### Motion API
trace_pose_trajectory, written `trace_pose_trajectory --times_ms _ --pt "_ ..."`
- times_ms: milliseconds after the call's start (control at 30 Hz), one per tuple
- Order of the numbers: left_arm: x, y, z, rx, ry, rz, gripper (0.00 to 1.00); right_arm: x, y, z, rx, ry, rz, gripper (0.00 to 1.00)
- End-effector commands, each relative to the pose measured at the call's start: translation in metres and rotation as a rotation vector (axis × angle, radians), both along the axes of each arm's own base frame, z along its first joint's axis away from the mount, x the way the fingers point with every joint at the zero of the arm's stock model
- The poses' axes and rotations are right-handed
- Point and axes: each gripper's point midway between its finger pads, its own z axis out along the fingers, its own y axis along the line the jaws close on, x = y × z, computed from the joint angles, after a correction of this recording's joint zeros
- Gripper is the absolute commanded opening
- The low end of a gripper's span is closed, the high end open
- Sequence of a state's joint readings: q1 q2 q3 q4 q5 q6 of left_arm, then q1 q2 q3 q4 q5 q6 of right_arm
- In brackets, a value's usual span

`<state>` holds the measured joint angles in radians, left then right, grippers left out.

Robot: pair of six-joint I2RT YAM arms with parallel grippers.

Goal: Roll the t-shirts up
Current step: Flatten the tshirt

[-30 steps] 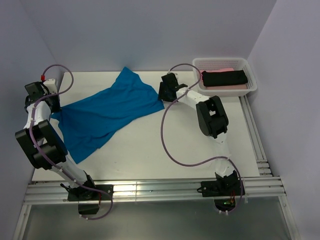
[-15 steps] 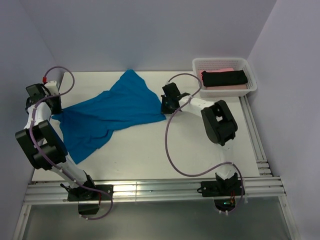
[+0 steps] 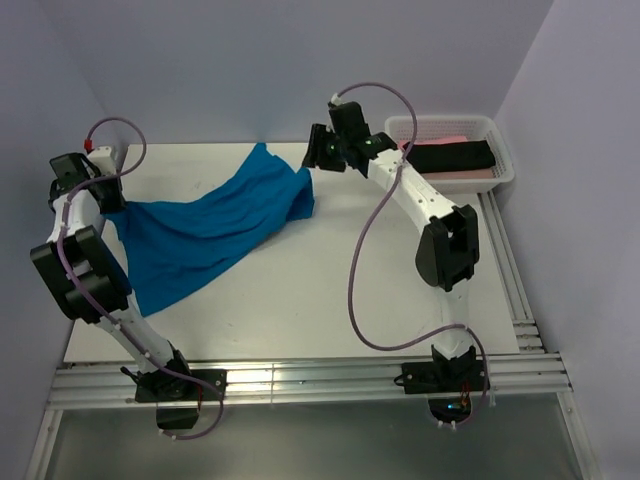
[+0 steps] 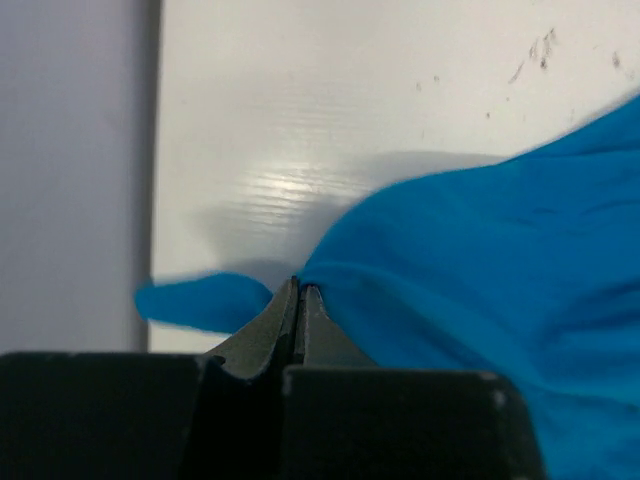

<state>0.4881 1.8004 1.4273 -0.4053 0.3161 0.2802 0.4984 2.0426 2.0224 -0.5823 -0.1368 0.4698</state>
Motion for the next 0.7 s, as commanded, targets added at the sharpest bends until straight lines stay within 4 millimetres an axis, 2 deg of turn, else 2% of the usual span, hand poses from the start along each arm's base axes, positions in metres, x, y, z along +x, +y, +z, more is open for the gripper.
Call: trace_pose_trajectory --times_ms 0,67,100,167,200,233,267,300,333,367,400,467,500,567,600,633,667 --pt "0.003 -0.006 -0.012 -0.046 0.012 -0.007 0.00 -0.024 -0.018 -0.083 -0.084 0.212 0.009 0.59" --pt "-0.004 -0.005 -0.012 -0.017 0.006 0.006 0.01 -0.023 -0.017 -0.076 -0.031 0.164 0.005 0.59" --pt "-0.005 -0.004 -0.005 0.001 -0.014 0.009 0.06 -0.035 -0.023 -0.079 -0.027 0.170 0.006 0.59" --pt "-0.009 -0.001 -0.004 0.027 -0.013 0.026 0.14 -0.039 -0.025 -0.078 -0.006 0.136 0.007 0.59" --pt "-0.010 0.001 0.000 0.043 -0.018 0.033 0.30 -0.051 -0.030 -0.088 -0.005 0.155 0.007 0.58" --pt "-0.011 0.002 0.002 0.056 -0.022 0.041 0.37 -0.051 -0.025 -0.086 0.030 0.128 0.028 0.58" --pt "-0.014 0.007 0.002 0.072 -0.018 0.062 0.44 -0.060 -0.027 -0.101 0.033 0.156 0.031 0.58" --pt "-0.015 0.006 0.009 0.083 -0.032 0.061 0.55 -0.061 -0.025 -0.107 0.046 0.166 0.021 0.58" --pt "-0.018 0.004 0.010 0.087 -0.032 0.058 0.58 -0.056 -0.025 -0.109 0.055 0.149 0.009 0.58" --pt "-0.021 0.003 0.012 0.090 -0.035 0.054 0.59 -0.055 -0.024 -0.115 0.059 0.156 0.007 0.58" --pt "-0.024 -0.003 0.025 0.091 -0.065 0.034 0.61 -0.051 -0.021 -0.125 0.073 0.175 -0.001 0.58" --pt "-0.035 -0.013 0.026 0.093 -0.064 -0.001 0.61 -0.039 -0.013 -0.123 0.131 0.144 0.011 0.56" --pt "-0.039 -0.020 0.041 0.109 -0.095 -0.019 0.61 -0.033 -0.012 -0.131 0.134 0.143 -0.001 0.55" --pt "-0.053 -0.034 0.038 0.117 -0.082 -0.072 0.61 -0.018 -0.006 -0.124 0.161 0.101 -0.012 0.56" --pt "-0.059 -0.042 0.050 0.130 -0.109 -0.097 0.62 -0.013 -0.004 -0.135 0.158 0.119 -0.016 0.57" --pt "-0.067 -0.051 0.043 0.121 -0.101 -0.137 0.63 -0.009 -0.003 -0.138 0.154 0.132 -0.020 0.58" --pt "-0.075 -0.059 0.039 0.105 -0.084 -0.162 0.64 0.006 -0.001 -0.139 0.144 0.120 -0.039 0.66"
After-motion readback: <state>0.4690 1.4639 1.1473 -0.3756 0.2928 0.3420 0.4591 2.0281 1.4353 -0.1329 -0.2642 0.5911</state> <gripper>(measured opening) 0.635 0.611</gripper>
